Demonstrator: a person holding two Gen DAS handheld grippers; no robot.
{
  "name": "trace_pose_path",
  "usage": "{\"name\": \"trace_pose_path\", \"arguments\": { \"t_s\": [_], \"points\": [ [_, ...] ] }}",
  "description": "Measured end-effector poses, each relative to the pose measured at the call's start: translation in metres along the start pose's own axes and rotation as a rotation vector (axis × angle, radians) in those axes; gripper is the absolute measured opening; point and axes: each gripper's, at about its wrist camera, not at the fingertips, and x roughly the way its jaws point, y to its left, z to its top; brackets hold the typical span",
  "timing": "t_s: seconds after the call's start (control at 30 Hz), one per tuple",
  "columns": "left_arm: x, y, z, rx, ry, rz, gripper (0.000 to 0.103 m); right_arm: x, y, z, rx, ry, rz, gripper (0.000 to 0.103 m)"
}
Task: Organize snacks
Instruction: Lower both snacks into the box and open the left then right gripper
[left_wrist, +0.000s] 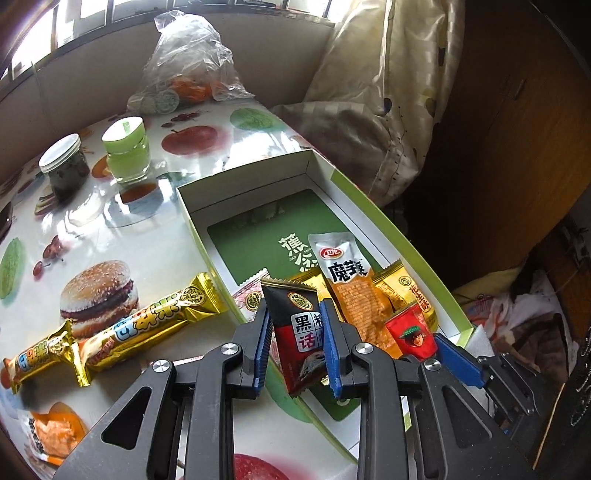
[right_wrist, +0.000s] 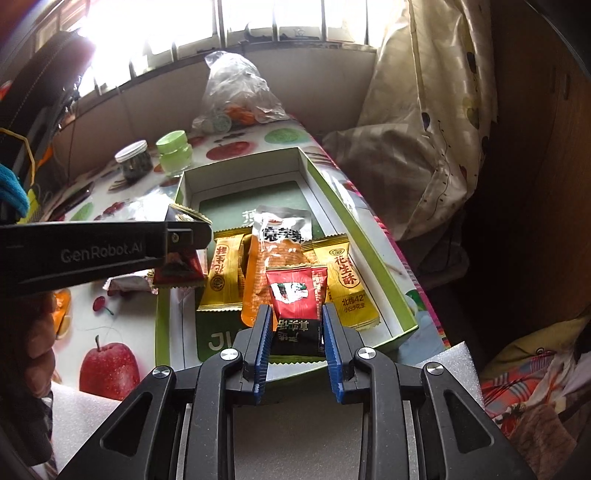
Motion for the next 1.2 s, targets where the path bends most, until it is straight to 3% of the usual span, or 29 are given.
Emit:
{"name": "trace_pose_path", "arguments": {
  "t_s": [0.53, 0.7, 0.93, 1.07, 1.2],
  "points": [
    [0.014, -0.003, 0.003, 0.012, 0.025, -0.007, 0.028, 0.005, -0.002, 0.003, 0.014, -0.009, 0.005, 0.026],
    [0.014, -0.004, 0.004, 0.017, 0.019, -0.009, 0.043, 0.005, -0.002, 0.003, 0.016, -0.008, 0.008, 0.028],
    [0.011, -0.005, 0.002, 0.016, 0.016, -0.02, 0.044, 0.004, -0.001, 0.004, 0.019, -0.014, 0.007, 0.034],
    [0.002, -0.006, 0.0, 0.02, -0.001, -0.03, 0.053, 0.001, 0.0, 0.004, 0.028, -0.023, 0.011, 0.042],
    [-0.008, -0.006, -0.004, 0.019, -0.015, -0.02, 0.054, -0.003, 0.001, 0.003, 0.039, -0.032, 0.017, 0.044]
  ]
}}
